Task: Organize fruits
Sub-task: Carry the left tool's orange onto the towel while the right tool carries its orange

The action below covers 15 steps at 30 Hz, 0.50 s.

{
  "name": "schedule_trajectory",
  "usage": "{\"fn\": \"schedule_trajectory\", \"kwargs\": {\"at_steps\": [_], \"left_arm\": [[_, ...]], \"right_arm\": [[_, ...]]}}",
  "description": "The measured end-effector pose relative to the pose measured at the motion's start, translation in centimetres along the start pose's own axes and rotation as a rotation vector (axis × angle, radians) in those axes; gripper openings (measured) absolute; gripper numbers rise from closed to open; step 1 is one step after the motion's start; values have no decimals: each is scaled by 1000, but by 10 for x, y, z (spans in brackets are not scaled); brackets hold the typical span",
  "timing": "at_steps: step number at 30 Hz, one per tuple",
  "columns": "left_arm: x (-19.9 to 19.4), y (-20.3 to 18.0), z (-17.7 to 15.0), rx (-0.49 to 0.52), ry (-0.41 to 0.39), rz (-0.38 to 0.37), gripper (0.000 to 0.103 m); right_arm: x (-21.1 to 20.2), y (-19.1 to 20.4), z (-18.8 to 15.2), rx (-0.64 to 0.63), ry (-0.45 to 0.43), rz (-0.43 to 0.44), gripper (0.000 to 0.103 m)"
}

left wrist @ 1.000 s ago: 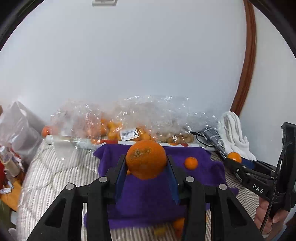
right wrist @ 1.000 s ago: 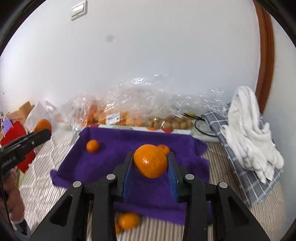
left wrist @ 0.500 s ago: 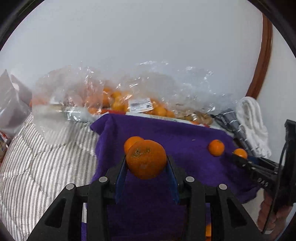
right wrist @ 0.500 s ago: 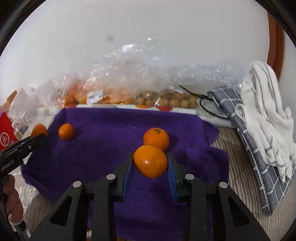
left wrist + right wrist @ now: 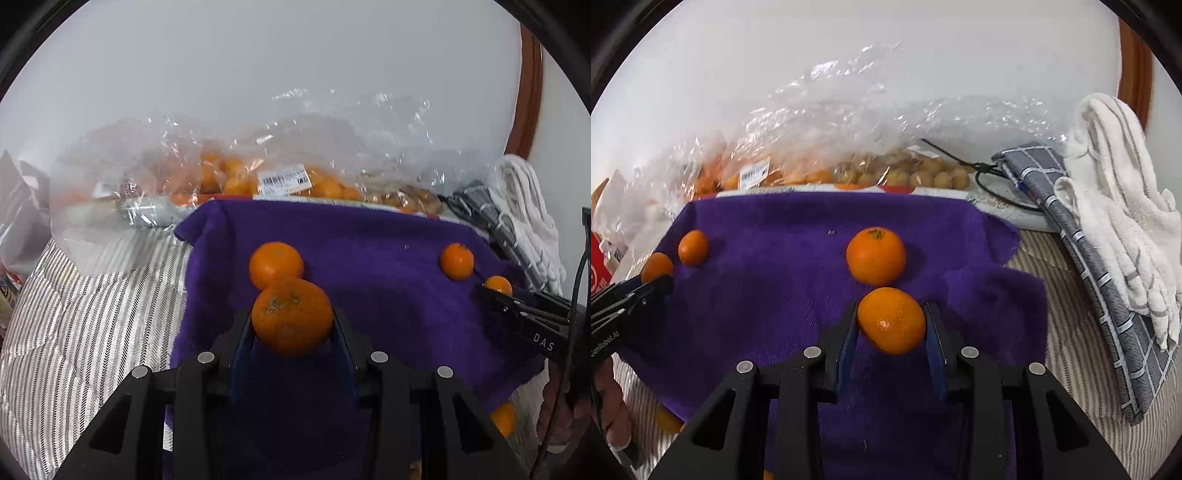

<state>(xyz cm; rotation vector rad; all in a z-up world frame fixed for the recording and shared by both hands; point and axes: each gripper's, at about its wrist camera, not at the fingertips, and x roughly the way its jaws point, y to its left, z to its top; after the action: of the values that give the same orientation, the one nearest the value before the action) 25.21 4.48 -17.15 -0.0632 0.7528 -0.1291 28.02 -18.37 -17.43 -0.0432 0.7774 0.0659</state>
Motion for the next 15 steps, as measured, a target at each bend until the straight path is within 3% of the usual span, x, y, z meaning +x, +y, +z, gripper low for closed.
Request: {"fn": "schedule_trajectory", "kwargs": {"at_steps": [15], "left_arm": [[3, 3, 0, -13, 25, 50, 39]], "right_arm": [[12, 4, -9, -5, 58, -4, 35]]}}
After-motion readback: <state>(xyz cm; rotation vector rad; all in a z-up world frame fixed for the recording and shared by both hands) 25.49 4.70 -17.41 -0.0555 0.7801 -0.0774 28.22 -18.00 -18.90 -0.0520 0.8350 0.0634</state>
